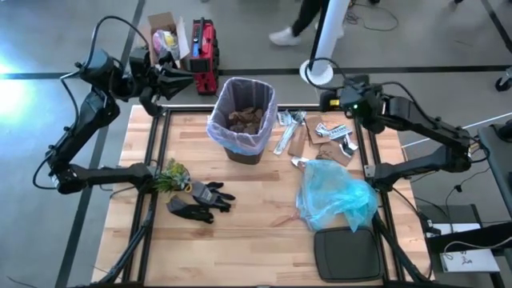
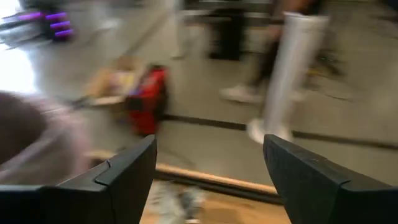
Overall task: Place trash/remove bag and relplace
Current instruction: Put the white paper into the trash bin
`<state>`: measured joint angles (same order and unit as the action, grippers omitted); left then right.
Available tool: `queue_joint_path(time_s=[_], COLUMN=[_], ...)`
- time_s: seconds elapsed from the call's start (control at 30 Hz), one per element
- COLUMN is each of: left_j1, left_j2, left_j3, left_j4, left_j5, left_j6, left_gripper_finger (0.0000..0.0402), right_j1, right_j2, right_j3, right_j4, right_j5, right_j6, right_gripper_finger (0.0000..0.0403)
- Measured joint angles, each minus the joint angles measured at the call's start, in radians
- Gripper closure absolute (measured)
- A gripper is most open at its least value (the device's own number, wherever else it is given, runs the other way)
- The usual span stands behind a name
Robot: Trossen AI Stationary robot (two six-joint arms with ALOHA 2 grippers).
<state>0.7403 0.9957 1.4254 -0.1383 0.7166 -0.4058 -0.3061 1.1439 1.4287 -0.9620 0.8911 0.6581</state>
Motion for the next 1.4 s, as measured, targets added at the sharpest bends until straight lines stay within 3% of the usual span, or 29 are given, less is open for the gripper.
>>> queue_joint_path(time_s=[0.13, 0.33, 0.6, 0.87, 1.1, 1.4], left_j1=[0.000, 0.000, 0.000, 0.000, 0.000, 0.000], left_j2=[0.016, 0.020, 0.017, 0.017, -0.010, -0.070], left_j3=[0.000, -0.001, -0.001, -0.001, -0.001, -0.001], left_j4=[-0.003, -0.002, -0.001, -0.003, -0.067, -0.132], left_j5=[0.000, 0.000, 0.000, 0.000, 0.001, 0.001], left_j6=[-0.004, -0.004, -0.004, -0.004, -0.004, -0.004], left_gripper_finger=[0.0359, 0.0359, 0.0359, 0.0359, 0.0359, 0.0359], right_j1=[0.000, -0.002, -0.072, -0.145, -0.278, -0.481], right_j2=[0.001, 0.030, 0.090, 0.162, 0.292, 0.482], right_j3=[-0.037, -0.167, -0.396, -0.533, -0.523, -0.501], right_j4=[-0.181, -0.266, -0.194, 0.002, 0.128, 0.298], right_j5=[0.110, 0.128, -0.139, -0.468, -0.540, -0.785], right_j6=[0.197, 0.387, 0.592, 0.415, 0.275, 0.209], right_gripper_finger=[0.0133, 0.0142, 0.0151, 0.0131, 0.0108, 0.0104])
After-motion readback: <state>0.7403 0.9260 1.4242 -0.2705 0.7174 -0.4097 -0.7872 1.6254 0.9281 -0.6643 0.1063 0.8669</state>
